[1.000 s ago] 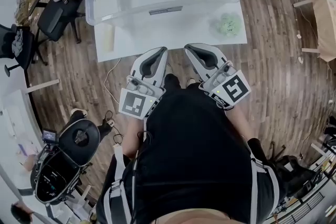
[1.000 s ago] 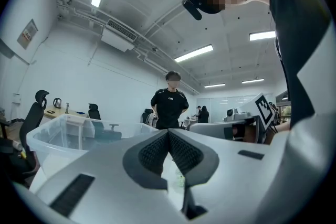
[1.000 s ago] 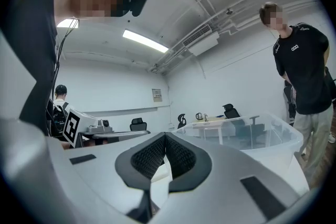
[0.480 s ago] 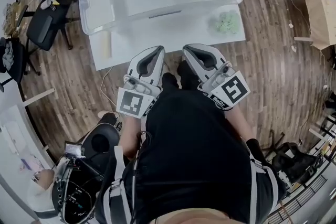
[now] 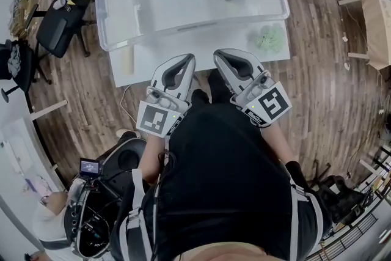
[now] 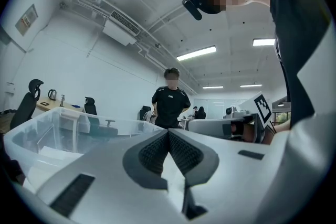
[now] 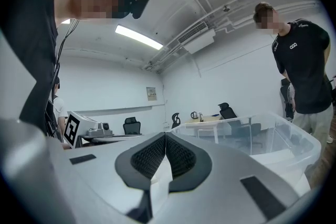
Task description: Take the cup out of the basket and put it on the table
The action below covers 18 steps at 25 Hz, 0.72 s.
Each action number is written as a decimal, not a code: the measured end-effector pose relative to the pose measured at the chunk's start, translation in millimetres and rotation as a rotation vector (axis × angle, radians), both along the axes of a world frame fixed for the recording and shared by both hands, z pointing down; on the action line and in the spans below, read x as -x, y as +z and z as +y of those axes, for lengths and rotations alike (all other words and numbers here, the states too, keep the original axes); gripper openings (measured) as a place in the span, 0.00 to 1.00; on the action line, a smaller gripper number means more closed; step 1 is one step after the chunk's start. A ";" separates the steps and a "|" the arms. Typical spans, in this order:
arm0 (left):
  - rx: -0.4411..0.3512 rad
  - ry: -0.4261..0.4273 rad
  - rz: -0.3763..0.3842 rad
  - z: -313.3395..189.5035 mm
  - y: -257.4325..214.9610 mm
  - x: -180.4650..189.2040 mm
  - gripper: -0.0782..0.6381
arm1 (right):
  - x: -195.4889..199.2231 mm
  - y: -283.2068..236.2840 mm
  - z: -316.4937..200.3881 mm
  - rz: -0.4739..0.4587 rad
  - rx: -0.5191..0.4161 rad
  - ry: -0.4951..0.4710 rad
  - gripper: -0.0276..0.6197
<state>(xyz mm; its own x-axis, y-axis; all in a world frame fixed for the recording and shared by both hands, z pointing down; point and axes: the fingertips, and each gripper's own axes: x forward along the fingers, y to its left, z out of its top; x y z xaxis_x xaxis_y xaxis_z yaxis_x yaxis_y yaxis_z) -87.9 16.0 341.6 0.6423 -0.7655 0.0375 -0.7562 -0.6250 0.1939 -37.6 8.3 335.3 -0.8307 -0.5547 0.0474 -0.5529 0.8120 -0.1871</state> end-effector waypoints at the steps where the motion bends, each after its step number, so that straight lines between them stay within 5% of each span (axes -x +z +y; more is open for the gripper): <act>1: 0.001 -0.003 -0.001 -5.0 -0.6 -2.5 0.13 | -3.1 -0.8 -4.5 -0.002 -0.003 -0.002 0.07; 18: 0.011 -0.069 -0.021 -94.9 -5.6 -66.2 0.13 | -72.2 -4.4 -105.4 -0.046 -0.014 -0.047 0.07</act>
<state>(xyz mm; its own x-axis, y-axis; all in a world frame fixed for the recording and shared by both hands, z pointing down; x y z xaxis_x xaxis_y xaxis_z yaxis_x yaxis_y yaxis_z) -21.7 -78.9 336.0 0.5866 -0.8077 0.0590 -0.8016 -0.5687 0.1845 34.5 -97.1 330.9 -0.8567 -0.5158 0.0007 -0.5055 0.8393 -0.2002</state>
